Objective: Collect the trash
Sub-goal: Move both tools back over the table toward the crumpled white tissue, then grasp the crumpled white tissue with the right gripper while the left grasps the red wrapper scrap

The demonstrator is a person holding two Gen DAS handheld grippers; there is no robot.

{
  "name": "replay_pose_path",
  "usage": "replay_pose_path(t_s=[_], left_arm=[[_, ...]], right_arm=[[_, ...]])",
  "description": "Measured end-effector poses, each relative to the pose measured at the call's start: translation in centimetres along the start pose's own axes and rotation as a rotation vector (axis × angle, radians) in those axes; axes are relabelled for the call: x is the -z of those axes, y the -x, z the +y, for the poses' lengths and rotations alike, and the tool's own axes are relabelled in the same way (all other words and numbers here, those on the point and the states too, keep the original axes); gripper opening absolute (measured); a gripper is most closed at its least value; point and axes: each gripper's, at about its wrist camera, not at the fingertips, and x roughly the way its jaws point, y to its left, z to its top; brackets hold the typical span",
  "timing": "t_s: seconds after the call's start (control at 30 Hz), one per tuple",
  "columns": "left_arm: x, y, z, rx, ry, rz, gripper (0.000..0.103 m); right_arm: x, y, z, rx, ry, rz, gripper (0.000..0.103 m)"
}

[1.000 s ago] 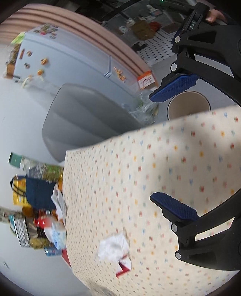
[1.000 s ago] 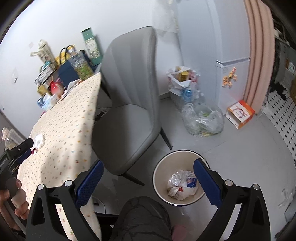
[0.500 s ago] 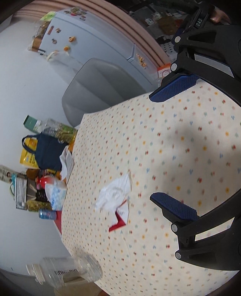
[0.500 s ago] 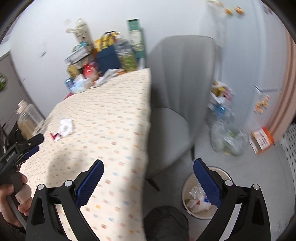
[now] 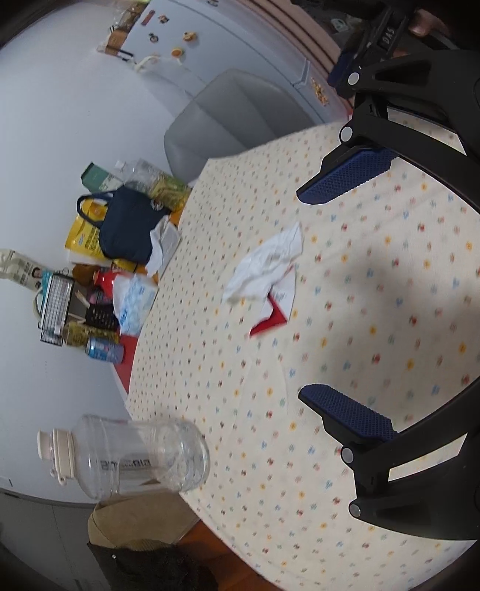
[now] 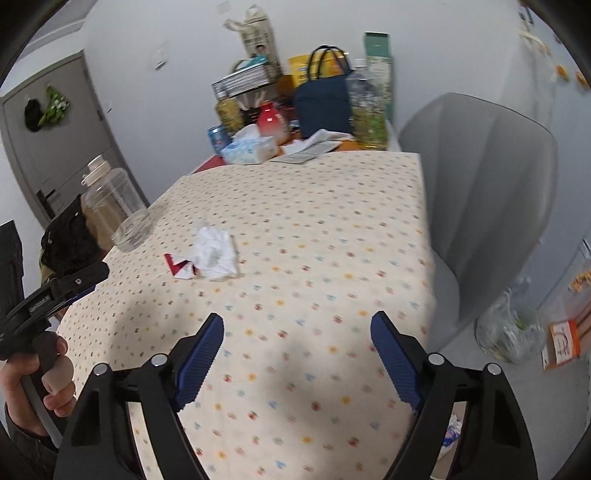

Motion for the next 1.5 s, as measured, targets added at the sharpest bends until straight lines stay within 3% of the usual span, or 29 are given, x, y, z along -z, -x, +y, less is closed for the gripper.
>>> replay_pose_path(t_s=[0.17,0.37,0.47,0.5,0.67,1.03,1.1,1.13,1.17,1.3,1.5], left_arm=[[-1.1,-1.1,3.2,-0.014,0.050,0.023,0.097],[-2.5,-3.0,5.2,-0.009,0.095,0.047,0.097],[-3.8,-4.6,5.4,-0.022,0.101,0.082,0.095],[-4.1,-5.0,5.3,-0.024,0.100,0.090,0.092],[-5.6,-6.6,4.8,0.003,0.112,0.135,0.076],[-4.5,-12.2,5.2,0.065,0.252,0.268,0.055],[-4.0,-13.1,5.3,0.071,0.283,0.273,0.041],[-3.8,-13.5,5.3,0.087,0.300,0.273,0.036],[-3.5,-13.8,5.3,0.101,0.315,0.276,0.027],[-2.3,-14.1,5.1,0.106,0.343,0.251,0.005],[-1.6,-11.6,5.3,0.102,0.365,0.199,0.004]], right_arm=[[-1.9,-2.9,3.3,-0.105,0.031,0.065,0.065],[-4.2,-6.2,6.6,-0.136,0.055,0.091,0.057],[-5.5,-9.0,7.0,-0.132,0.019,0.123,0.046],[-5.7,-9.9,7.0,-0.133,0.003,0.142,0.041],[-6.0,-14.1,7.0,-0.117,-0.039,0.214,0.036],[-4.4,-18.1,6.9,-0.106,-0.122,0.283,0.036],[-4.4,-18.2,7.2,-0.087,-0.124,0.284,0.033],[-4.4,-18.2,7.3,-0.075,-0.120,0.287,0.021],[-4.3,-18.4,7.5,-0.067,-0.112,0.297,0.016],[-4.0,-18.3,7.5,-0.059,-0.111,0.305,0.004],[-3.0,-14.7,5.7,-0.117,-0.182,0.217,0.003]])
